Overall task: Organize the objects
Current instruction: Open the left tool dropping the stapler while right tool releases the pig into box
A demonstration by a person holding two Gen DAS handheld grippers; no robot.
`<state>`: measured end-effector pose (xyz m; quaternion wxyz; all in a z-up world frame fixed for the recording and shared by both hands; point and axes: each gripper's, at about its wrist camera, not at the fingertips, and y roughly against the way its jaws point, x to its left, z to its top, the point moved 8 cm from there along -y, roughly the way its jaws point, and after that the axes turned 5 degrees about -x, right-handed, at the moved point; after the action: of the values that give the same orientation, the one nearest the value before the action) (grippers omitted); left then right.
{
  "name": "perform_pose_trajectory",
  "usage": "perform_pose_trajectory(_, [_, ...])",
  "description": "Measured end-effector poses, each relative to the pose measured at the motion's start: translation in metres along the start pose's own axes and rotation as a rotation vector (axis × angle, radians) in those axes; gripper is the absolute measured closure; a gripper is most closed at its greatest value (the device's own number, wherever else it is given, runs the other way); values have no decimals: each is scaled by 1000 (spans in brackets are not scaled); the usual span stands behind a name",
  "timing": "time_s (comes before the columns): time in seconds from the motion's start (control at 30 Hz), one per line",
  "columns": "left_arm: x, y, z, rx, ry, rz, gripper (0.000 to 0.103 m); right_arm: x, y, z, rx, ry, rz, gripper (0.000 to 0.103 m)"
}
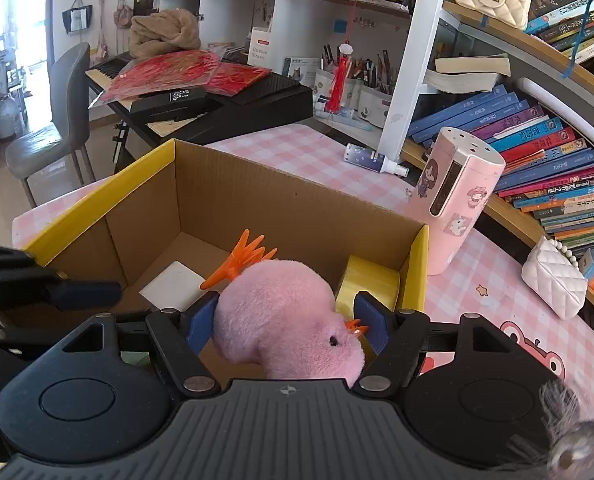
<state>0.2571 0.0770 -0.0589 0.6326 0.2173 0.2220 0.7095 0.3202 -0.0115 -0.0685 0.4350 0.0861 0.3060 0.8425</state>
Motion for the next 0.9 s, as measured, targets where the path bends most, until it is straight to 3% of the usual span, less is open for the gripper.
perform_pose_trajectory(0.23, [26,22,8,-96,103,74,56,-2,-3,9,-15,-1,15,32])
perform_pose_trajectory(0.37, [32,28,12,-125,187,50,52,11,-7,5,21,51,70,32])
perform_pose_trajectory(0.43, [32,33,15,-159,196,51,37,19,-10,2,37,78,92,32])
perform_pose_trajectory(0.5, [34,40,19,-199,207,70,32,24,-15,-1,59,101,107,32])
perform_pose_trajectory(0.83, [36,44,21,-219,240,93,27,37,-31,-21,218,184,165,35])
perform_pose_trajectory(0.9, [37,44,20,-214,244,98,27,37,-35,-24,252,186,166,45])
